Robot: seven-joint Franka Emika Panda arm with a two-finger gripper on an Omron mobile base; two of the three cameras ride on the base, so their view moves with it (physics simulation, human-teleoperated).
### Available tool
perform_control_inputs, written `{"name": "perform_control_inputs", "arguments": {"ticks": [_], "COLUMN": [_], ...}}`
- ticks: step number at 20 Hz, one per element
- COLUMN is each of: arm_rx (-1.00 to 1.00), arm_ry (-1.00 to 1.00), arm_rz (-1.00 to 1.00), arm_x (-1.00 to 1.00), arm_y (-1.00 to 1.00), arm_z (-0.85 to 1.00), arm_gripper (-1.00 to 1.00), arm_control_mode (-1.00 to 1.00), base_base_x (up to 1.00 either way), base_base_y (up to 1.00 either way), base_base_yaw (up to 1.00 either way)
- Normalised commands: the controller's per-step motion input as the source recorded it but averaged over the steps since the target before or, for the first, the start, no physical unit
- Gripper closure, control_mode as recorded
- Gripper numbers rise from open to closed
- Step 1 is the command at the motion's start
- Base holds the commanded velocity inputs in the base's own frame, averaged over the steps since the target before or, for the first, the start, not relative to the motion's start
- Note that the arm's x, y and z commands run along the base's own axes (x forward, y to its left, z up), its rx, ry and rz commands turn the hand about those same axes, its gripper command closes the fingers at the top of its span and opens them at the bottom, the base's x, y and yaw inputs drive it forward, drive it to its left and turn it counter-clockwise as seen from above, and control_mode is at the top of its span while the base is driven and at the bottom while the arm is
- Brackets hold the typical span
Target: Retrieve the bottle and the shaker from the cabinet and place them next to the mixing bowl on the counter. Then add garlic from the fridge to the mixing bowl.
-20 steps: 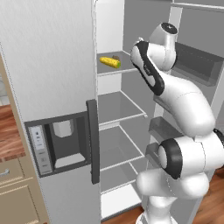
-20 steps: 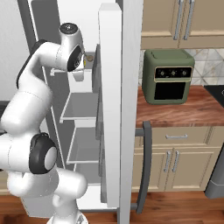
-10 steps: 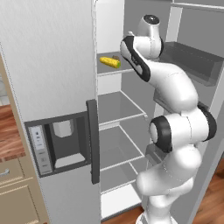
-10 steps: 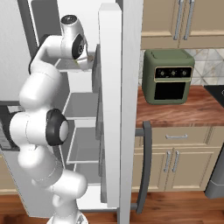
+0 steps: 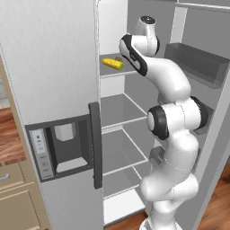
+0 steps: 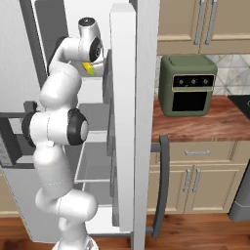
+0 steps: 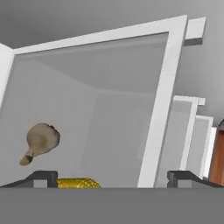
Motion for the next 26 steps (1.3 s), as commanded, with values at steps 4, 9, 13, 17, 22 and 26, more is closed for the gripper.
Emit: {"name": "perform_control_inputs", "arguments": {"ticks": [4, 9, 13, 17, 22, 26], "arm_rx": [0.0, 0.0, 0.0, 0.0, 0.0, 0.0], "arm_ry": [0.05, 0.19, 0.17, 0.08, 0.16, 0.27], "arm_rz": [0.03, 0.02, 0.0, 0.0, 0.0, 0.0], "arm_x": [0.68, 0.61, 0.77, 0.85, 0.65, 0.41], "arm_y": [0.04, 0.17, 0.18, 0.01, -0.01, 0.0], "arm_z": [0.0, 0.0, 0.06, 0.17, 0.39, 0.58], "arm_gripper": [-1.0, -1.0, -1.0, -1.0, -1.0, -1.0], "arm_control_mode": [-1.0, -1.0, -1.0, -1.0, -1.0, -1.0], "base_base_x": [0.0, 0.0, 0.0, 0.0, 0.0, 0.0], "base_base_y": [0.0, 0.0, 0.0, 0.0, 0.0, 0.0], "base_base_yaw": [0.0, 0.0, 0.0, 0.0, 0.0, 0.0]}}
